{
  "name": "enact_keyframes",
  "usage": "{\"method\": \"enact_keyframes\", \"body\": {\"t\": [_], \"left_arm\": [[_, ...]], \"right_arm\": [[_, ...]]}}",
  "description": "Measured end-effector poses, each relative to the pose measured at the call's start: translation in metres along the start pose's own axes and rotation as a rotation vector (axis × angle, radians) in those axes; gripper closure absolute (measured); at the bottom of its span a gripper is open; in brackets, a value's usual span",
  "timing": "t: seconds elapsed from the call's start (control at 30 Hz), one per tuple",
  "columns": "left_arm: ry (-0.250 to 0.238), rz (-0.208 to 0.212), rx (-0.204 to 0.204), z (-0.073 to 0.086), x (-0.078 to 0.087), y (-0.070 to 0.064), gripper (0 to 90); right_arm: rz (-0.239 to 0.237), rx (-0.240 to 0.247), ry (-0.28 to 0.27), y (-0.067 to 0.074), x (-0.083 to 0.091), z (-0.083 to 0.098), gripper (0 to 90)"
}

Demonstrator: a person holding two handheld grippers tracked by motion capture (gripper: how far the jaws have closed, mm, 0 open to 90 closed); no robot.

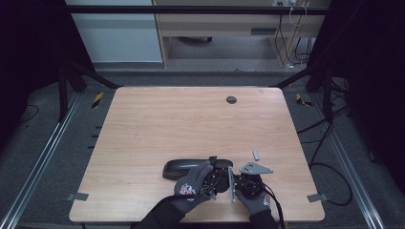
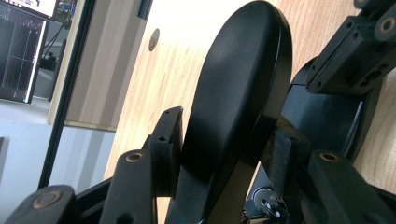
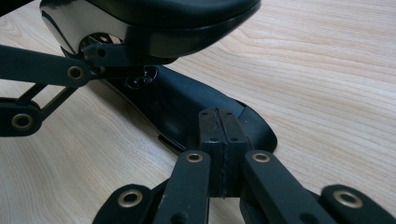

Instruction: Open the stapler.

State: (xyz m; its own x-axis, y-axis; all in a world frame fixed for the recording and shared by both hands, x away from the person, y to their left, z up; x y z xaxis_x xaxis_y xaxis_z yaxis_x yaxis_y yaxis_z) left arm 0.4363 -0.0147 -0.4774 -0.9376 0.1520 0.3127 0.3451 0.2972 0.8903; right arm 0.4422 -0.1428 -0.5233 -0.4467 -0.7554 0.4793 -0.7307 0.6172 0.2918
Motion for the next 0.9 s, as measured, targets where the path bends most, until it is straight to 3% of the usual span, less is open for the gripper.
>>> {"method": "enact_keyframes", "body": {"t": [0.9], "left_arm": [[-0.004,0.013,0.006,0.0006,0.001,0.0031,52.4]], "right_arm": [[0.012,-0.019,-0.023,0.0015,-0.0019,0.0014,90.0]]}}
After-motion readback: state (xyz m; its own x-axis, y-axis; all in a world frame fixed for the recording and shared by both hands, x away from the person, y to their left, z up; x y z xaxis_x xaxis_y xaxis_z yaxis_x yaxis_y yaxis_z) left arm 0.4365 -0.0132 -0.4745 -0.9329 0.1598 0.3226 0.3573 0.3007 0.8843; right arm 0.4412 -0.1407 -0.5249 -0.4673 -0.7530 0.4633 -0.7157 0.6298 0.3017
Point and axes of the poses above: each handheld gripper's, and its own axes: x roughly backward along the jaws, z roughly out of its underside, y roughly to its left, the point moved 3 cm from there along -x, roughly forward along the jaws, and after that the axes turned 13 degrees about -z, right-handed, at the moved point
